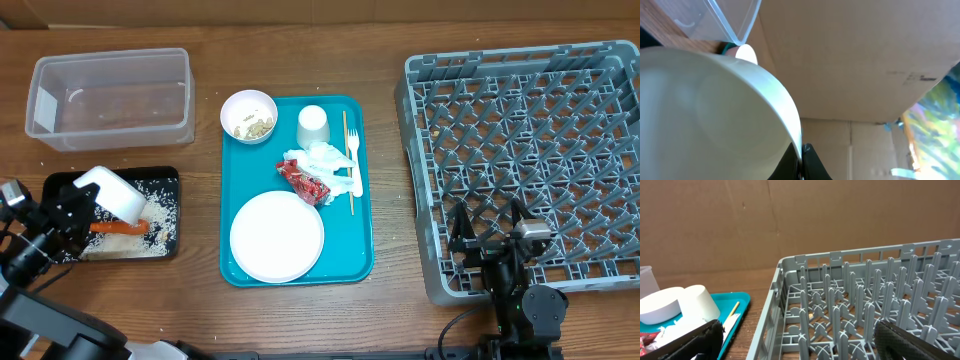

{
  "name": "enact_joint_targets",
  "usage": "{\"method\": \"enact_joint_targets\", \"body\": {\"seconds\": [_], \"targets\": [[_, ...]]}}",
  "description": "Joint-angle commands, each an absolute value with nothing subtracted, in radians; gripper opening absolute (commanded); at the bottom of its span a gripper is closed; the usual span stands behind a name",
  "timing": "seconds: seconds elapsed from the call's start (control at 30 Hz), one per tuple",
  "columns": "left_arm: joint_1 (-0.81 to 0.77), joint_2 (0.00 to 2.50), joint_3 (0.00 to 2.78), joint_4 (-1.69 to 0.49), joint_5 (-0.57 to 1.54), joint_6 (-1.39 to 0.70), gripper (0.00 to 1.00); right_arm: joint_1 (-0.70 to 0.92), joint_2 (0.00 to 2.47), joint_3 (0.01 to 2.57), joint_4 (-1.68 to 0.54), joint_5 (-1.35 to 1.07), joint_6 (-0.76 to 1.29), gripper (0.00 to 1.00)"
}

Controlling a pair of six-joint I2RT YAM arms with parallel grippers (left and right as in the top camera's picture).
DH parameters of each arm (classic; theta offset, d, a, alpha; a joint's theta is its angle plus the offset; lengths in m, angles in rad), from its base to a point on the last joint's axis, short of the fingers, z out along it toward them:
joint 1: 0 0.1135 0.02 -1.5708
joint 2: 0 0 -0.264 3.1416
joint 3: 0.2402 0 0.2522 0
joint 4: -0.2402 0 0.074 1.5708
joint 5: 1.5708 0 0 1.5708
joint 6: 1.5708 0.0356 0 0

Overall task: Sort waste into correct bins and load items into the dishwasher rack
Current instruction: 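Carry the rice bowl over the black tray and tip out the rice, then return the emptied bowl to the teal tray with the left gripper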

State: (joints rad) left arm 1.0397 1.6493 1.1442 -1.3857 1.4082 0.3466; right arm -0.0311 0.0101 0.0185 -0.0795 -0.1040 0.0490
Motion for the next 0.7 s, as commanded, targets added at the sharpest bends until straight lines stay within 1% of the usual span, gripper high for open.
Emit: {"method": "enact_joint_targets", "body": {"seconds": [0.0,0.17,0.3,0.37,0.57,0.67], "targets": [[1.03,1.576,1.164,-1.387,1.398,0.45,0.04,-0.033,0.004,0.008,-0.076,-0.098,0.052,1.0],[1.026,1.497,1.229,-1.398,1.332,0.333,0.04,-0.033,0.004,0.008,-0.076,-0.098,0.052,1.0],[0.968,1.435,1.285,-1.398,1.184,0.201,0.04,-0.033,0.004,0.008,-0.076,-0.098,0.052,1.0],[0.894,1.396,1.324,-1.374,1.087,0.114,0.04,-0.033,0.004,0.008,-0.076,-0.098,0.052,1.0],[0.665,1.291,1.436,-1.32,0.926,-0.042,0.04,-0.033,0.004,0.008,-0.076,-0.098,0.052,1.0],[0.488,1.241,1.449,-1.264,0.732,-0.142,0.04,-0.033,0.004,0.008,-0.076,-0.098,0.052,1.0]]}}
